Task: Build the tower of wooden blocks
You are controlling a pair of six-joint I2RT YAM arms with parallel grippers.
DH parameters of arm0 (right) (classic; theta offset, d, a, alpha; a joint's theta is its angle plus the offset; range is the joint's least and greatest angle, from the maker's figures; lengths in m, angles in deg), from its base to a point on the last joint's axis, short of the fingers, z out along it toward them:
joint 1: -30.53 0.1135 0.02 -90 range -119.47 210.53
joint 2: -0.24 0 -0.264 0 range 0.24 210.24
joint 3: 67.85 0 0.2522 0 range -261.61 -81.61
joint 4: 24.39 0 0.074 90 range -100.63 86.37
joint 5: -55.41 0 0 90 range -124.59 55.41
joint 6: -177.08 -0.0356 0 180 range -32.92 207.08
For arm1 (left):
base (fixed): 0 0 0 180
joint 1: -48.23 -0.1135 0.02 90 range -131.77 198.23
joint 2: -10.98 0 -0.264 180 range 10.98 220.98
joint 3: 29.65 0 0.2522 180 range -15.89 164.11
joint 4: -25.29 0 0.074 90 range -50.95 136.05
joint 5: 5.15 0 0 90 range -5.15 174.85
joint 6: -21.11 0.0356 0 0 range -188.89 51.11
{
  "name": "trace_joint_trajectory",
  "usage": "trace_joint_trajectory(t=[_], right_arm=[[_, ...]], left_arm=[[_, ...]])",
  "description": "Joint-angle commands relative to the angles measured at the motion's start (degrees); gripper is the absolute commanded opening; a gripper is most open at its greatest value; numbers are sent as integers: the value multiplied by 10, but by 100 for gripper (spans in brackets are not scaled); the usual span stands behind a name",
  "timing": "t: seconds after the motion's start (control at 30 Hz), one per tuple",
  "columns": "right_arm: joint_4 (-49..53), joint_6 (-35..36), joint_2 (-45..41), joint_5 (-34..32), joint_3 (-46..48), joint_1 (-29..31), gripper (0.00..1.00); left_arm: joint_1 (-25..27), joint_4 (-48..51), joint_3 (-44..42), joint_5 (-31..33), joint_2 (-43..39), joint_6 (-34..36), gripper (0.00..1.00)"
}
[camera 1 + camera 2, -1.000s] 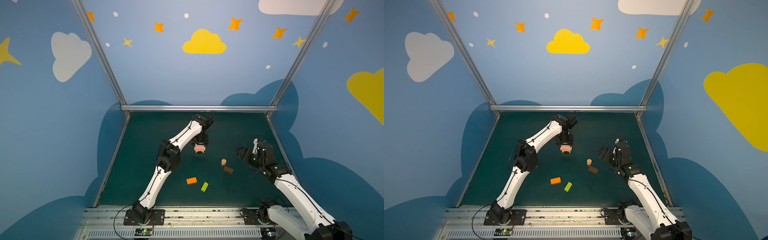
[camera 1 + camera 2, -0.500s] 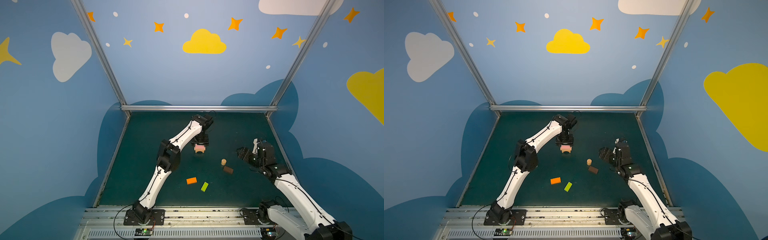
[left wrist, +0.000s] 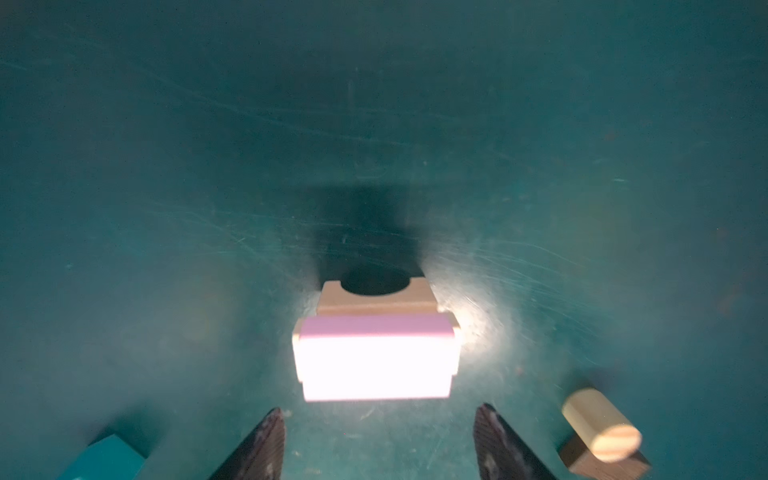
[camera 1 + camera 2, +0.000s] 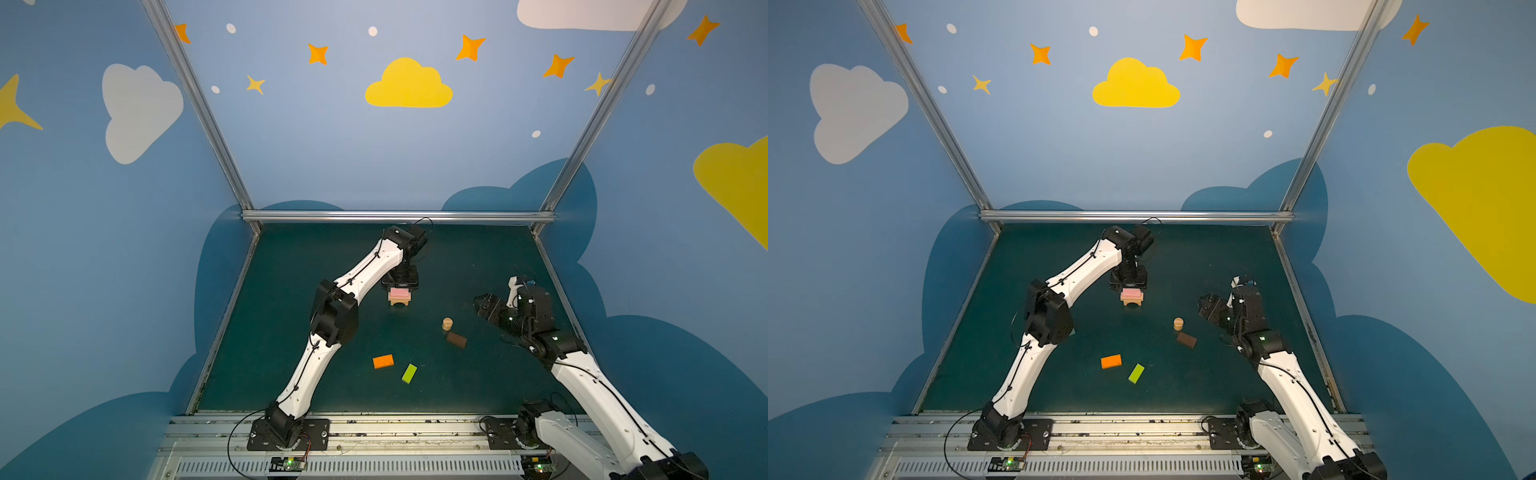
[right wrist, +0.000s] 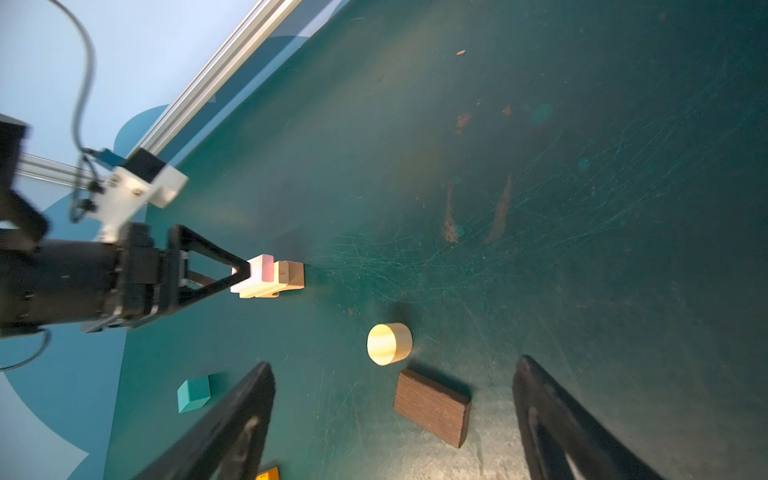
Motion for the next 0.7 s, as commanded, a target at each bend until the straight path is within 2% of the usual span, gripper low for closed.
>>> trace_joint_trajectory(t=[0.0, 0.1, 0.2, 0.4, 0.53, 0.67], right_arm=[[22, 12, -4, 13, -42, -3, 88], [27, 12, 1, 32, -56, -2, 88], [24, 8, 7, 44, -61, 0, 86], [55, 24, 29, 73, -94, 22, 83], [75, 62, 44, 79, -112, 76, 81], [144, 84, 96, 31, -161, 154, 81]], left_arm=[[3, 21, 14, 9, -72, -5, 72], [6, 24, 6, 14, -110, 1, 72], [8, 2, -42, 14, -167, 10, 72], [-1, -119, -237, -5, -333, 11, 72], [-4, -186, -369, 1, -434, 15, 72], [-9, -278, -528, 20, -543, -1, 72]])
